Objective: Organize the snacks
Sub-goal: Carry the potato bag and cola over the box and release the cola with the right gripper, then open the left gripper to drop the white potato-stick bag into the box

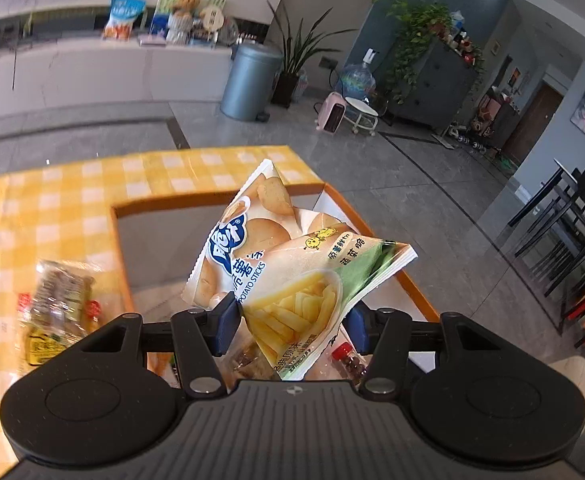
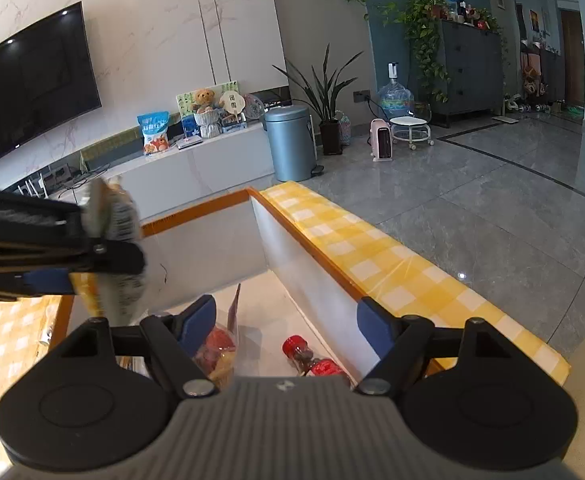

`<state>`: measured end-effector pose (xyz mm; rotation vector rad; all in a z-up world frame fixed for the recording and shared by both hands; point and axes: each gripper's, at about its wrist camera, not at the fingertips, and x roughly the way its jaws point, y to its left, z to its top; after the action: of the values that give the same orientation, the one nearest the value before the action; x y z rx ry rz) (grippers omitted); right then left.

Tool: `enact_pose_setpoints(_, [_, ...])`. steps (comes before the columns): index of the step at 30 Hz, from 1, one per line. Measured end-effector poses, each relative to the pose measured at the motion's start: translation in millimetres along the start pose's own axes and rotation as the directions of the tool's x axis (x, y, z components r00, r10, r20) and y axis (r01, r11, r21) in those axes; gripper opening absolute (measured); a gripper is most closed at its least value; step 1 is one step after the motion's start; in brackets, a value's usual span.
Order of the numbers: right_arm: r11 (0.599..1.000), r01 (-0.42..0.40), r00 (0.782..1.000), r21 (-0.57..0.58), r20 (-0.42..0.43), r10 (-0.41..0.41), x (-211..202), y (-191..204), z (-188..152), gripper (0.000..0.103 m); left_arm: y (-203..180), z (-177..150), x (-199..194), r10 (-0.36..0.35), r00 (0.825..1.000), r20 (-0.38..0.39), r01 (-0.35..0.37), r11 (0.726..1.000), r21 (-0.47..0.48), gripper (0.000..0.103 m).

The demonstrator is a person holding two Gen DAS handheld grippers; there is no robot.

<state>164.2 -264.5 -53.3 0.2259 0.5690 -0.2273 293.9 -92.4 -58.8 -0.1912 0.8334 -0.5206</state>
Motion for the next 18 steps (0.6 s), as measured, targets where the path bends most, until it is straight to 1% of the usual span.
enact_pose_setpoints(4, [1.000,0.000,1.000,-0.010,-0.028,0.000,5.2,1.3,-1.1,0.076,-0.2,-3.7,11.6,0.007,0.999,-0.032,-0.007,1.000,-0.010,0.062])
enact_pose_setpoints(5, [1.000,-0.002,1.000,-0.008,-0.029,0.002,5.3,0.7,-1.7,0.076,0.0,-4.6,11.8,0.000,1.000,-0.031,0.000,1.000,-0.014,0.062])
enact_pose_setpoints(7, [1.000,-0.005,1.000,-0.009,-0.023,0.005,4.0,1.5,-1.5,0.076,1.5,-6.4,9.9,-0.003,1.000,-0.016,0.002,0.999,-0.040,0.066])
enact_pose_setpoints(8, [1.000,-0.008,1.000,-0.010,-0.020,0.007,3.2,1.3,-2.4,0.076,3.3,-7.2,8.0,0.007,1.000,-0.006,-0.007,0.998,-0.064,0.068])
enact_pose_setpoints(10, [1.000,-0.011,1.000,-0.009,-0.026,0.010,4.3,-0.9,-2.5,0.076,3.9,-9.7,3.0,0.027,0.999,0.024,-0.024,0.994,-0.104,0.085])
enact_pose_setpoints(12, [1.000,-0.008,0.999,-0.003,-0.034,0.008,5.6,-1.8,-3.0,0.076,5.6,-10.8,-3.7,0.022,0.999,0.035,-0.018,0.992,-0.126,0.091])
enact_pose_setpoints(15, [1.000,-0.014,0.999,0.010,-0.032,0.014,3.9,-3.2,-3.6,0.076,5.3,-10.0,-14.9,0.018,1.000,0.019,-0.016,0.991,-0.130,0.091])
enact_pose_setpoints(18, [1.000,-0.015,0.999,0.014,-0.036,0.016,3.8,-3.3,-3.7,0.076,3.2,-13.1,-31.0,0.011,0.999,0.042,-0.007,0.995,-0.101,0.091])
